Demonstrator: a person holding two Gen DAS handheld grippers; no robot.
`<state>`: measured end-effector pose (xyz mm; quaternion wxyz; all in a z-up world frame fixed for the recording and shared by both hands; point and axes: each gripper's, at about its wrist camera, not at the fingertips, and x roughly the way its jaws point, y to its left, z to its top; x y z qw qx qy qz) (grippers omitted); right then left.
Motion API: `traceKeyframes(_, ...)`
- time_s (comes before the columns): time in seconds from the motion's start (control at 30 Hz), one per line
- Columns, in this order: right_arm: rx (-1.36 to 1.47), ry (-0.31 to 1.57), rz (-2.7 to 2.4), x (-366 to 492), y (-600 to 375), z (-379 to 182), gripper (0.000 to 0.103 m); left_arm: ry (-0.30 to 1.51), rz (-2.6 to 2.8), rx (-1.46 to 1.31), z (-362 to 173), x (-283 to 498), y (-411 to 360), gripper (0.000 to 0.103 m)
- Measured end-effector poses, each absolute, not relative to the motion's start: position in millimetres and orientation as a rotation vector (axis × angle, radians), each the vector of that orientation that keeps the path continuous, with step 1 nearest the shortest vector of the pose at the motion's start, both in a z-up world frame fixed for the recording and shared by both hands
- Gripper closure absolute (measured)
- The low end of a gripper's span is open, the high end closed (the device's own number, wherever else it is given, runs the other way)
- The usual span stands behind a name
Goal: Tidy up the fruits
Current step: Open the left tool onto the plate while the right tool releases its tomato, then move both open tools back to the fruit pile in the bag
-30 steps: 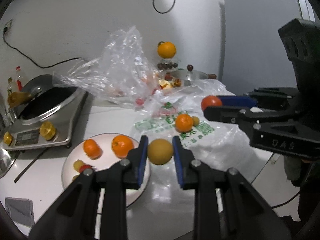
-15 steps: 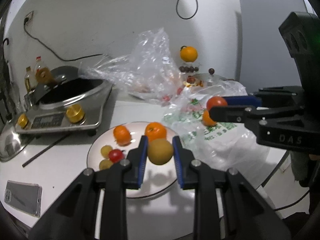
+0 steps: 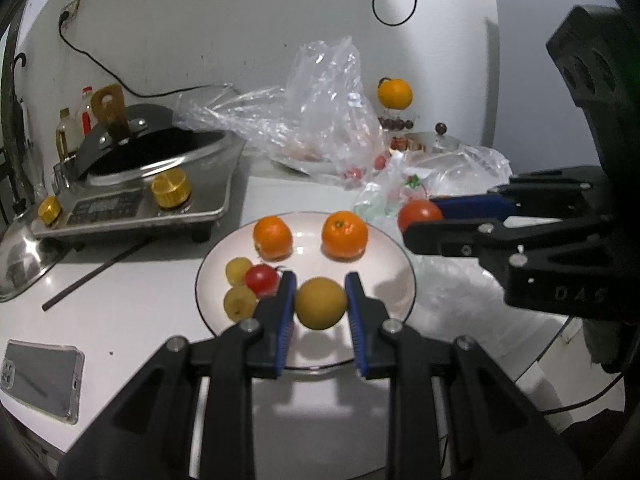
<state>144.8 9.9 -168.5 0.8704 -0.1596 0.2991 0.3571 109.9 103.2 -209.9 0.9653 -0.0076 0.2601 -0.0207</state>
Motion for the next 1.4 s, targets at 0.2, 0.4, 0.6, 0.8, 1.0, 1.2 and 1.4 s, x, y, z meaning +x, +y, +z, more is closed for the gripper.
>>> traceKeyframes(0.2, -0.347, 0.659, 0.753, 148.2, 20.2, -181.4, 0.076, 0.552, -0.048, -0.026, -220.3, 113.6, 107.6, 0.078)
traceKeyframes(0.4, -0.353, 0.695, 0.764, 150.1, 29.5, -194.0, 0.076, 0.579, -0.060, -0.032, -229.8, 116.2, 110.9, 0.078)
traceKeyframes(0.6, -0.356, 0.722, 0.765, 152.3, 35.2, -201.8, 0.076, 0.588, -0.067, -0.027, -234.2, 118.4, 113.8, 0.078)
traceKeyframes(0.8, -0.359, 0.761, 0.766, 156.4, 41.8, -209.4, 0.076, 0.596, -0.073, -0.054, -233.1, 117.5, 119.2, 0.073)
traceKeyframes(1.0, -0.356, 0.801, 0.757, 159.9, 48.2, -217.6, 0.076, 0.582, -0.063, -0.073, -224.7, 112.5, 125.1, 0.068)
traceKeyframes(1.2, -0.342, 0.826, 0.759, 162.7, 51.8, -220.6, 0.076, 0.548, -0.038, -0.084, -214.4, 104.1, 133.9, 0.049)
traceKeyframes(1.4, -0.330, 0.828, 0.767, 164.2, 50.1, -218.5, 0.076, 0.508, -0.016, -0.075, -207.1, 99.4, 135.3, 0.028)
